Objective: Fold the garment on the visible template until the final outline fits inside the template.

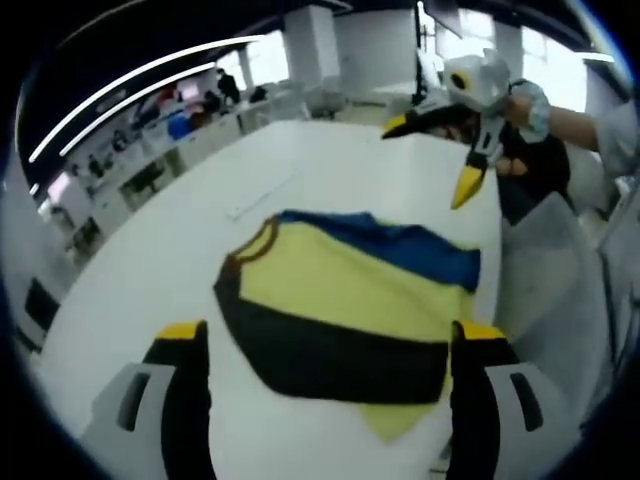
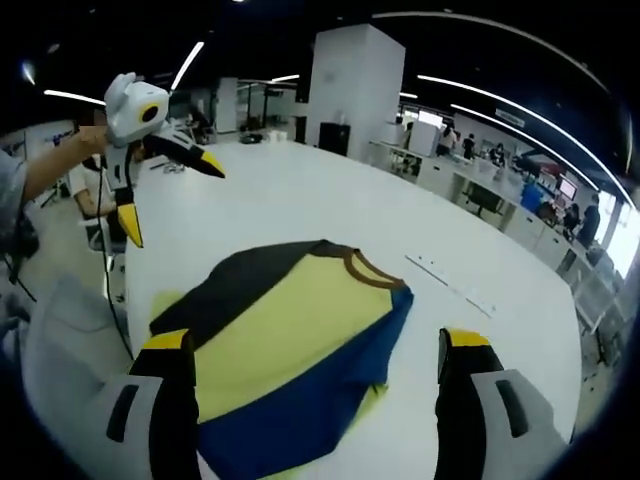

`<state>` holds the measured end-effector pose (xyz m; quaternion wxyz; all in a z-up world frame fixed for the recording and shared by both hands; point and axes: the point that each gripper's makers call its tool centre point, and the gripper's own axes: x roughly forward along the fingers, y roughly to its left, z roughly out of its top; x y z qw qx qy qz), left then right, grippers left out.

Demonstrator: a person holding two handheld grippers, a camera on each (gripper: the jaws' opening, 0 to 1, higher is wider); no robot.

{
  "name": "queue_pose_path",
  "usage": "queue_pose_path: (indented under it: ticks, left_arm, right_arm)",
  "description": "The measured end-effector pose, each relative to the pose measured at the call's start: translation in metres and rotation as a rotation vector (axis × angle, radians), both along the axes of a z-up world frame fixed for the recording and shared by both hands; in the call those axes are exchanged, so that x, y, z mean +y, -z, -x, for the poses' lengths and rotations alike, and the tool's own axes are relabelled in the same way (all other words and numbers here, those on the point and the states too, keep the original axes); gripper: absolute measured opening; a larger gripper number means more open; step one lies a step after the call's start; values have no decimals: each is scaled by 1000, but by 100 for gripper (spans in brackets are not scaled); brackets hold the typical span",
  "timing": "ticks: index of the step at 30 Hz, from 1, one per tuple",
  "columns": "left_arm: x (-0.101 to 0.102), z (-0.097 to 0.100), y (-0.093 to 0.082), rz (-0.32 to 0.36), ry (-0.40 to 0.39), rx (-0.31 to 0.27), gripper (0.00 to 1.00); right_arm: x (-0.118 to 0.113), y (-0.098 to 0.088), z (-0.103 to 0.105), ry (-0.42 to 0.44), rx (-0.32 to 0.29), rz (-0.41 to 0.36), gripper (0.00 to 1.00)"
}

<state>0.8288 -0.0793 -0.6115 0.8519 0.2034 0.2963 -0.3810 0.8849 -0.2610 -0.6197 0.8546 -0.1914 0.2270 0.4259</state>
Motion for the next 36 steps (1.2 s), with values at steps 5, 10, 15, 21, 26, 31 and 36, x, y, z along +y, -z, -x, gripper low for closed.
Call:
queue_pose_path:
  ticks: [5,10,15,21,26,31,36]
  left_arm:
    - [-2,14,-4,25,8,-15,96]
    - [6,31,0,16,19,-19,96]
    - [21,32,2,19,16,-19,95]
    - [34,36,1,50,30,-10,94]
    - [41,44,-1,75,34,-22,96]
    - [43,56,0,104,47,-28,99]
    - [46,67,6,115,56,-30,99]
  right_arm:
    - [1,3,18,14,6,-4,100]
    - [1,-2,38,23,-14,2,100]
    - [1,-4,50,49,-23,-2,100]
    - [-1,-2,66,64,-11,11,100]
    - [-2,-4,78,84,-3,-4,100]
    - [-8,-2,90,114,6,-4,100]
    - [-12,-3,98,151,-2,-13,100]
